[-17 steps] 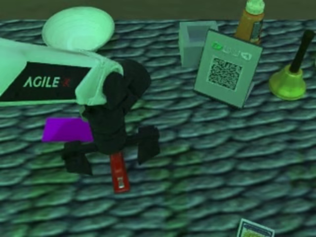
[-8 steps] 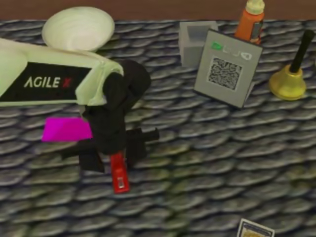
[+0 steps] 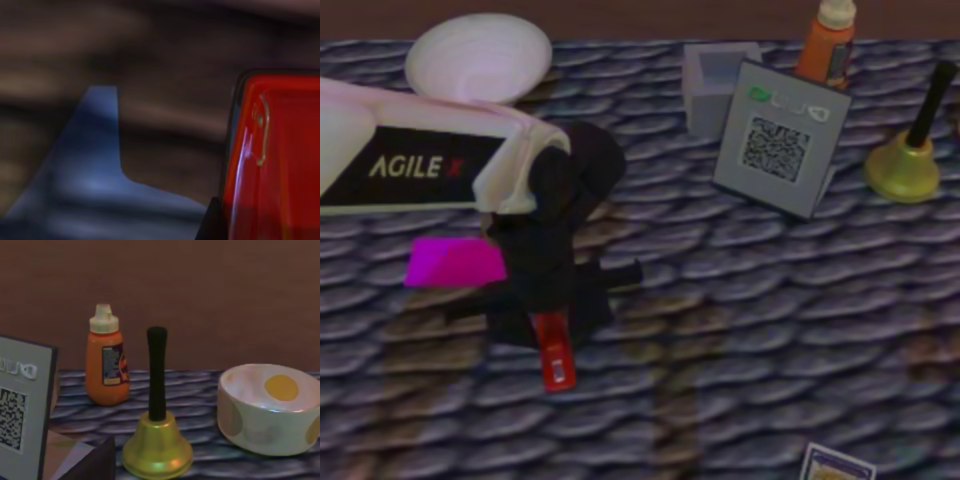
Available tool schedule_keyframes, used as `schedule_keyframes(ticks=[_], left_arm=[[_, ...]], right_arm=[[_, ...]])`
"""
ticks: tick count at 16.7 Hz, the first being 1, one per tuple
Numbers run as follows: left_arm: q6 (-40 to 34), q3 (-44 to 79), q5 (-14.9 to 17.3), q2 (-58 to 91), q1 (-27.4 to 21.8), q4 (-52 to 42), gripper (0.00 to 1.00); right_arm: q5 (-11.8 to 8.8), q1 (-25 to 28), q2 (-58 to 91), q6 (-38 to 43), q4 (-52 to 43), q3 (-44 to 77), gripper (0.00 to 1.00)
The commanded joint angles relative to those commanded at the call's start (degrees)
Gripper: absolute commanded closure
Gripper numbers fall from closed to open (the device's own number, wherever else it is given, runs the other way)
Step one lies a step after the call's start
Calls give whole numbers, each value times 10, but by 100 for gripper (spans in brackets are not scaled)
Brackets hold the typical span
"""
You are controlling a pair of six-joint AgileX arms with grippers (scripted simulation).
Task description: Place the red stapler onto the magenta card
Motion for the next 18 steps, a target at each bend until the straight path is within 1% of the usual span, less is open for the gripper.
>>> schedule_keyframes(ticks=[7, 9, 14, 16, 18], left_arm=[[-1, 9, 0, -3, 0, -10, 100], [-3, 35, 0, -13, 3, -43, 100], [-5, 118, 0, -56, 8, -183, 100], [-3, 138, 0, -70, 9, -209, 100], [-3, 141, 0, -72, 9, -212, 100]], right_arm=[[0, 0, 0, 0, 0, 0, 0], [0, 0, 0, 0, 0, 0, 0], [0, 0, 0, 0, 0, 0, 0], [0, 0, 0, 0, 0, 0, 0], [0, 0, 0, 0, 0, 0, 0]])
